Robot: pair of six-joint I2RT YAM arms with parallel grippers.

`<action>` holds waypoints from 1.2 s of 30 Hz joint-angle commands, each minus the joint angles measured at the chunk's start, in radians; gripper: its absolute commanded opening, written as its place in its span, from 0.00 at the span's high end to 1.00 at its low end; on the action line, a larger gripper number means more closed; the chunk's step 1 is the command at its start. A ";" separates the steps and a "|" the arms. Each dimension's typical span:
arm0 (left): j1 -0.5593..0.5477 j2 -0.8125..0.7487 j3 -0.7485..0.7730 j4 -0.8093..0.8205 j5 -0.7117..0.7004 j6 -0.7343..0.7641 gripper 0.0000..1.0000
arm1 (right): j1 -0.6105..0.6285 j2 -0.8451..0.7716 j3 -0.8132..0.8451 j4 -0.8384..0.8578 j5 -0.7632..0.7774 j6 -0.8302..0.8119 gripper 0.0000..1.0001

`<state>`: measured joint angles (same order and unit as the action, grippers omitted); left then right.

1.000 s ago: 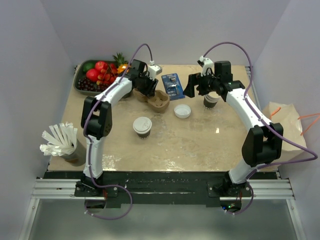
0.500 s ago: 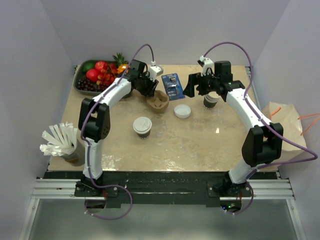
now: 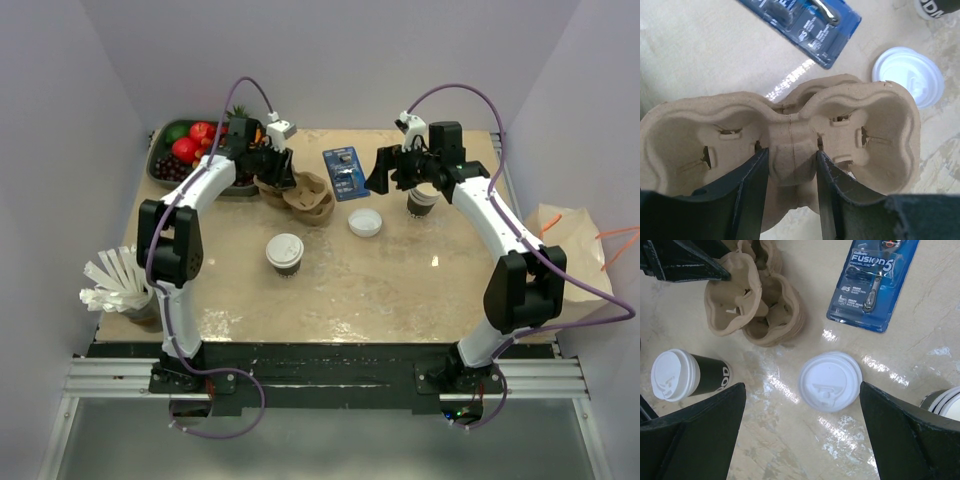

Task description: Pack the takeout coffee

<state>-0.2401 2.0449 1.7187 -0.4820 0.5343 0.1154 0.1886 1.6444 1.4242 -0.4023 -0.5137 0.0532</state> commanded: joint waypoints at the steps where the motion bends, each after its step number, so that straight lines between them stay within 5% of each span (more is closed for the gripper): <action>1: 0.010 -0.039 0.047 0.029 0.134 -0.052 0.72 | -0.008 0.000 0.004 0.036 -0.016 0.017 0.01; 13: 0.022 -0.071 0.032 0.026 0.249 -0.056 0.76 | -0.006 -0.003 0.019 0.025 -0.020 0.004 0.01; 19: 0.090 -0.097 -0.040 0.164 0.700 -0.201 0.92 | -0.005 -0.005 0.025 0.025 -0.042 0.010 0.01; 23: 0.091 -0.147 -0.125 0.255 0.796 -0.328 1.00 | -0.006 -0.020 0.021 0.031 -0.077 -0.001 0.01; 29: 0.091 -0.209 -0.156 0.292 0.796 -0.349 1.00 | -0.006 -0.080 0.059 0.004 -0.167 -0.103 0.01; 33: 0.088 -0.249 -0.159 0.267 0.751 -0.329 1.00 | -0.008 -0.147 0.194 -0.108 -0.012 -0.179 0.01; 36: 0.059 -0.287 -0.108 0.130 0.571 -0.171 1.00 | -0.023 -0.204 0.283 -0.177 0.202 -0.191 0.01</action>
<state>-0.1516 1.8435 1.5620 -0.2539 1.2316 -0.1848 0.1867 1.5791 1.5433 -0.5083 -0.5323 -0.0677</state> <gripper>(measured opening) 0.449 0.990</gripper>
